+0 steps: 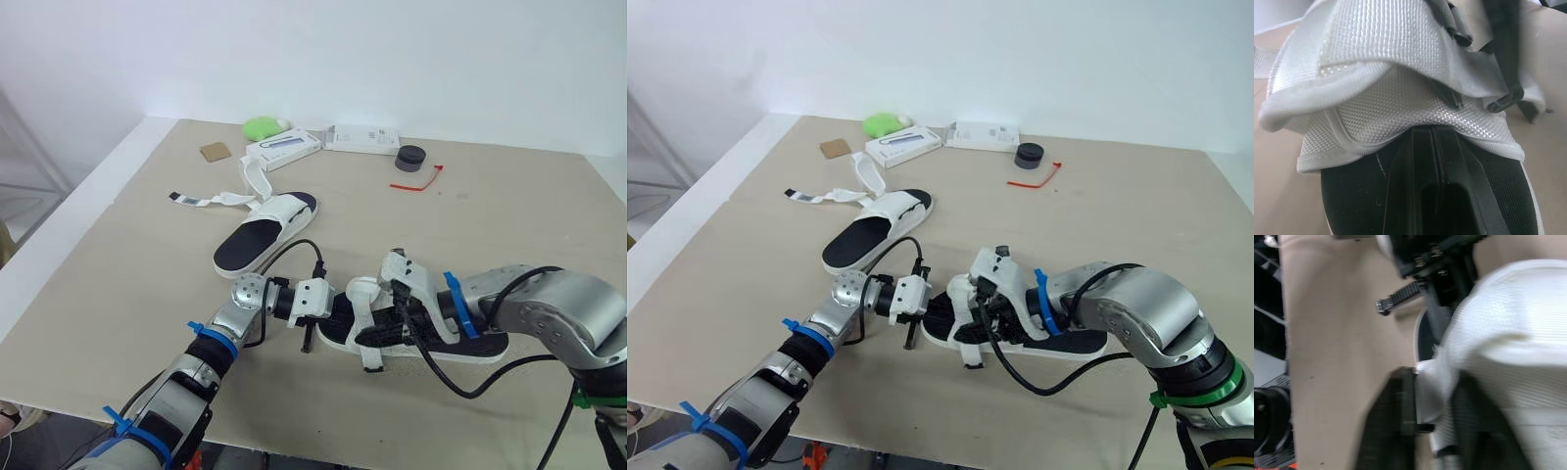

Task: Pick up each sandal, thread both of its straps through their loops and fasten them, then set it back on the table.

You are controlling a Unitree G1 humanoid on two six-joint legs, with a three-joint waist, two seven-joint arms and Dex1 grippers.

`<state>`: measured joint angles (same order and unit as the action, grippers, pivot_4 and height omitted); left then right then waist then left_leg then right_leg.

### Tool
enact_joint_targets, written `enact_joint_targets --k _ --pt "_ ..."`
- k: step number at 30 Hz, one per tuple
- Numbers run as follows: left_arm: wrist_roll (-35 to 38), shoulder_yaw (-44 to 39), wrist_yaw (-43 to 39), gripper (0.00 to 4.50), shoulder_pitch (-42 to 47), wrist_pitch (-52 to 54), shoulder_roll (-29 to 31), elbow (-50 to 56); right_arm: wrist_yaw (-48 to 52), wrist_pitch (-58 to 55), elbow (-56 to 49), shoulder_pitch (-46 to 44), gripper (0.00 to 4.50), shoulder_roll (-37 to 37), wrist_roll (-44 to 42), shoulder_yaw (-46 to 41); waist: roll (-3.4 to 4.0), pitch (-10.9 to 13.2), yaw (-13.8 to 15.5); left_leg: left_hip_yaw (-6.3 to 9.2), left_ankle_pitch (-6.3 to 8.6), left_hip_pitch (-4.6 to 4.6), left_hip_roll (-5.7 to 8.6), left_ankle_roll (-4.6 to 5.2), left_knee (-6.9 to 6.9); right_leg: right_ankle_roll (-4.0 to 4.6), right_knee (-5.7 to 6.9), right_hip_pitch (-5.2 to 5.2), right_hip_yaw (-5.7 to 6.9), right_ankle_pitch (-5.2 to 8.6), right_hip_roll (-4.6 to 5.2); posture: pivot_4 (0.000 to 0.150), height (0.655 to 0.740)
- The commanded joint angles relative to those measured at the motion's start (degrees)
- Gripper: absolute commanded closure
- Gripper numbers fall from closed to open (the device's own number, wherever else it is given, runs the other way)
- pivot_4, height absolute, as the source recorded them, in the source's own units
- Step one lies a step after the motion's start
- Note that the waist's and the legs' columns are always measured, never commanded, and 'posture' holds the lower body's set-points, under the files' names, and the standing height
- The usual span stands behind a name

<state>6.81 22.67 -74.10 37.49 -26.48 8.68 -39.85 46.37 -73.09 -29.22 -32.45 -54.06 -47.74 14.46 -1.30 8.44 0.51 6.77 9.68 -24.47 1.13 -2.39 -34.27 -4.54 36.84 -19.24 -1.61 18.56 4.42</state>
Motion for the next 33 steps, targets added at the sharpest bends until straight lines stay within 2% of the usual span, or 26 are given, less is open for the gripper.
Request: enact_joint_targets --k 1,2,5,9,15,18,23,27,33 --pt "-7.1 4.4 -0.5 4.50 -4.2 3.7 2.4 -6.9 -0.4 -4.9 2.9 -1.1 1.14 0.7 -2.5 -4.5 -0.01 0.0 0.0 0.00 0.00 0.00 0.00 0.00 0.00 0.01 0.00 0.00 0.00 0.00 0.00 0.150 0.7400" --pt "-7.0 4.4 -0.5 4.50 -4.2 3.7 2.5 -6.9 0.7 -6.5 5.5 -2.1 0.68 1.3 -5.7 -8.4 -0.04 0.0 0.0 0.01 0.00 0.00 -0.01 0.00 0.00 0.01 0.00 0.00 0.00 -0.01 0.00 0.150 0.7400" --pt "-7.1 4.4 -0.3 4.50 -4.1 3.8 2.4 -7.0 5.5 -8.3 9.2 -3.0 0.68 -0.5 -12.7 -17.4 -0.03 0.1 0.1 -0.01 -0.01 -0.03 0.02 0.02 0.00 0.04 0.00 0.00 0.00 -0.07 0.04 0.150 0.7400" --pt "-7.1 4.4 -0.5 4.50 -4.1 3.8 2.4 -6.9 9.5 -8.1 8.6 -0.1 0.68 -4.5 -16.2 -23.0 0.00 0.1 0.1 -0.03 -0.02 -0.04 0.06 0.03 0.01 -0.09 0.00 0.00 0.04 -0.09 0.03 0.150 0.7400" --pt "-7.1 4.4 -0.7 4.50 -4.2 3.6 2.6 -6.9 16.8 -1.8 -1.8 15.0 0.68 -10.6 -17.2 -32.2 -0.01 0.1 0.1 0.04 -0.02 -0.13 0.12 0.03 0.01 -0.15 0.00 0.01 0.22 -0.02 0.03 0.150 0.7400" --pt "-7.2 4.4 -0.8 4.50 -4.2 3.7 2.5 -6.9 16.9 5.5 -9.3 24.9 0.68 -12.0 -10.2 -30.9 -0.08 0.1 0.1 0.01 0.00 -0.10 0.11 0.01 -0.01 -0.24 0.00 0.03 0.22 0.01 0.03 0.150 0.7400" --pt "-7.1 4.5 -0.9 4.50 -3.9 3.7 2.4 -6.9 10.6 12.5 -11.0 33.0 0.68 -9.7 -0.9 -24.4 0.00 0.1 0.0 -0.02 0.05 -0.09 0.07 -0.12 -0.02 -0.10 0.00 0.03 0.27 0.11 0.05 0.150 0.7400" --pt "-7.2 4.5 -1.0 4.50 -3.7 3.6 2.4 -7.0 8.5 15.1 -10.6 33.9 0.68 -7.7 1.3 -22.4 0.02 0.1 0.0 -0.02 -0.01 -0.09 0.09 -0.07 -0.02 -0.21 0.00 0.05 0.27 0.05 0.05 0.150 0.7400" --pt "-7.3 4.5 -1.0 4.50 -3.4 3.6 2.4 -7.2 4.9 13.3 -9.0 30.1 0.68 -4.3 0.5 -18.6 -0.06 0.1 0.0 0.01 -0.03 -0.09 0.08 -0.04 -0.02 -0.26 0.00 0.06 0.29 0.02 0.03 0.150 0.7400"
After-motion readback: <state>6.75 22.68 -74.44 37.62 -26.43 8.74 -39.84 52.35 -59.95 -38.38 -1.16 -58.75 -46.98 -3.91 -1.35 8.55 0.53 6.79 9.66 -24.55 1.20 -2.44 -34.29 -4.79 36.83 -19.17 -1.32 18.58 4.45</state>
